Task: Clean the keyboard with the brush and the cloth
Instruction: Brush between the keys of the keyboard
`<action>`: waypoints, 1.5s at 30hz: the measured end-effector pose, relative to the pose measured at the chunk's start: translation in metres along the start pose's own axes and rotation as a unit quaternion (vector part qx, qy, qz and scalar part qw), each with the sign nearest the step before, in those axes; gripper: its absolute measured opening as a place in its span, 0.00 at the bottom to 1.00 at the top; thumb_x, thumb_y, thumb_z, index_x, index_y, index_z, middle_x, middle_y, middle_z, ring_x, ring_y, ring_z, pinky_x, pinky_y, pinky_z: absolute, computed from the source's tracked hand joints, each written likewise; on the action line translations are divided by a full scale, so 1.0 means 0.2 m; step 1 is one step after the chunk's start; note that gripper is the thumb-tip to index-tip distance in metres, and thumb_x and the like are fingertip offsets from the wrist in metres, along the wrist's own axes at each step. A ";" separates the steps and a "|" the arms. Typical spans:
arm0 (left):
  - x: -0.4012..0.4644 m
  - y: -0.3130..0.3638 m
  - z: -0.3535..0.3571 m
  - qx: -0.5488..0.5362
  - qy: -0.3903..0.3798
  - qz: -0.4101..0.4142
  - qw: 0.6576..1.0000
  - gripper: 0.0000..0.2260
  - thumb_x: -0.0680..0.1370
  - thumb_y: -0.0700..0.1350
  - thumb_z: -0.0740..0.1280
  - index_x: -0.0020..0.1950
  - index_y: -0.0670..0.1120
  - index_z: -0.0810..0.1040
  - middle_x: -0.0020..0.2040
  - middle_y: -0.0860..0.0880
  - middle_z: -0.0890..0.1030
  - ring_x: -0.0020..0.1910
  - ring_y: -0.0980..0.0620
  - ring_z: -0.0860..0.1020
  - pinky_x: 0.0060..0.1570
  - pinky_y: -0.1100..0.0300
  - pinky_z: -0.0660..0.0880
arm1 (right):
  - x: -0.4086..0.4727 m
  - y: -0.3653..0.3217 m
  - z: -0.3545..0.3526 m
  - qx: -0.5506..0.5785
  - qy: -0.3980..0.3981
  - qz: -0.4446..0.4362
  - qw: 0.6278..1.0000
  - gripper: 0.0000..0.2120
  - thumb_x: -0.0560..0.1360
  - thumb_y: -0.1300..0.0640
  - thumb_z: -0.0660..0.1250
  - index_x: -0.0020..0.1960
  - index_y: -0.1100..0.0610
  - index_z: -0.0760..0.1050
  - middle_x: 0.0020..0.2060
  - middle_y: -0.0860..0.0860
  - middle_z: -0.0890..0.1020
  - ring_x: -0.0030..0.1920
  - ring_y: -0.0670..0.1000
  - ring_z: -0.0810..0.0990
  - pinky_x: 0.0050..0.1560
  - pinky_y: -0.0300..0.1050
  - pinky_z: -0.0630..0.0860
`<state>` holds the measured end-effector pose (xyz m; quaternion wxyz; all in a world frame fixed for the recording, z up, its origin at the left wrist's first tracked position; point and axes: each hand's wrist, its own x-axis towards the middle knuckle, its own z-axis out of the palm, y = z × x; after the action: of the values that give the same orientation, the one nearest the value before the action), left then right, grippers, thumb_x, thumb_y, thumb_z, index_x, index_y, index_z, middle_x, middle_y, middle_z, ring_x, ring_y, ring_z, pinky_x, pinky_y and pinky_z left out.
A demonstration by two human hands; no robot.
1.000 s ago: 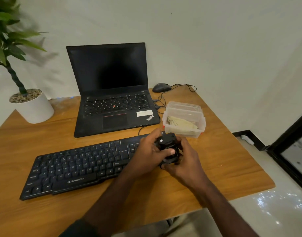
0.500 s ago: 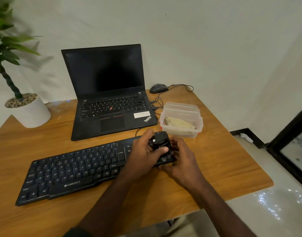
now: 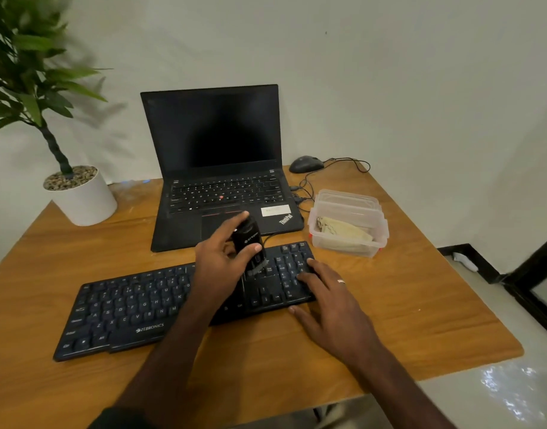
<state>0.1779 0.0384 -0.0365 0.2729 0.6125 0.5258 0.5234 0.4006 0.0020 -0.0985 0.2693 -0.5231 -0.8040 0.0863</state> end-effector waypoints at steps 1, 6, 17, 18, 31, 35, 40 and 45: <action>0.01 0.00 -0.01 0.019 -0.006 0.005 1.000 0.29 0.73 0.40 0.76 0.72 0.54 0.73 0.58 0.54 0.79 0.50 0.61 0.82 0.44 0.69 0.80 | 0.00 -0.01 0.00 -0.007 -0.001 -0.008 1.000 0.27 0.77 0.41 0.67 0.72 0.53 0.70 0.76 0.52 0.65 0.77 0.51 0.62 0.71 0.44 0.64; 0.05 0.00 -0.13 0.111 -0.095 0.017 0.989 0.29 0.71 0.43 0.78 0.69 0.54 0.71 0.60 0.51 0.79 0.52 0.56 0.82 0.47 0.59 0.83 | 0.00 -0.01 0.01 -0.017 -0.020 -0.008 1.000 0.25 0.79 0.42 0.66 0.72 0.53 0.70 0.76 0.52 0.67 0.77 0.51 0.61 0.72 0.43 0.62; 0.09 0.04 -0.18 0.037 -0.183 -0.005 0.982 0.28 0.67 0.36 0.80 0.60 0.48 0.70 0.53 0.52 0.79 0.48 0.58 0.82 0.46 0.66 0.79 | 0.00 -0.01 0.00 -0.031 -0.033 -0.009 0.999 0.26 0.79 0.41 0.65 0.73 0.51 0.69 0.76 0.49 0.66 0.78 0.47 0.59 0.71 0.38 0.59; 0.09 0.03 -0.17 -0.006 -0.182 -0.024 0.983 0.29 0.67 0.34 0.79 0.62 0.47 0.70 0.53 0.52 0.79 0.49 0.58 0.82 0.47 0.65 0.79 | 0.00 -0.01 0.00 -0.031 -0.033 -0.008 0.999 0.26 0.79 0.41 0.66 0.73 0.51 0.69 0.76 0.49 0.66 0.78 0.47 0.59 0.71 0.38 0.58; 0.00 0.00 -0.27 0.053 -0.142 -0.045 0.987 0.24 0.69 0.39 0.78 0.63 0.48 0.77 0.52 0.50 0.84 0.55 0.56 0.82 0.57 0.54 0.80 | 0.00 -0.02 0.00 -0.021 -0.040 0.000 0.999 0.25 0.80 0.43 0.65 0.73 0.53 0.69 0.77 0.51 0.66 0.78 0.49 0.60 0.71 0.43 0.62; -0.02 0.05 -0.31 0.013 -0.155 -0.068 0.985 0.19 0.70 0.38 0.77 0.59 0.47 0.78 0.49 0.48 0.85 0.49 0.53 0.84 0.46 0.59 0.81 | 0.00 -0.03 0.00 -0.018 -0.038 -0.001 0.999 0.25 0.80 0.43 0.65 0.73 0.53 0.69 0.76 0.51 0.66 0.78 0.49 0.61 0.72 0.44 0.64; 0.00 0.02 -0.20 0.064 -0.027 -0.015 0.997 0.23 0.69 0.37 0.78 0.59 0.49 0.75 0.51 0.56 0.82 0.52 0.67 0.80 0.51 0.71 0.77 | 0.00 -0.03 0.00 -0.026 -0.042 0.000 0.999 0.26 0.80 0.42 0.65 0.73 0.52 0.69 0.77 0.50 0.66 0.78 0.49 0.60 0.71 0.41 0.60; -0.06 0.01 -0.24 0.132 -0.100 0.014 0.986 0.22 0.68 0.40 0.79 0.58 0.50 0.76 0.50 0.58 0.81 0.51 0.66 0.80 0.48 0.73 0.76 | 0.01 -0.03 0.00 -0.019 -0.041 0.000 0.999 0.26 0.79 0.43 0.66 0.73 0.53 0.69 0.76 0.51 0.67 0.77 0.49 0.61 0.71 0.42 0.61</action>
<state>0.1355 0.0156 -0.0245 0.2334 0.7000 0.5515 0.3890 0.3963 0.0003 -0.0949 0.2262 -0.5243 -0.8158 0.0919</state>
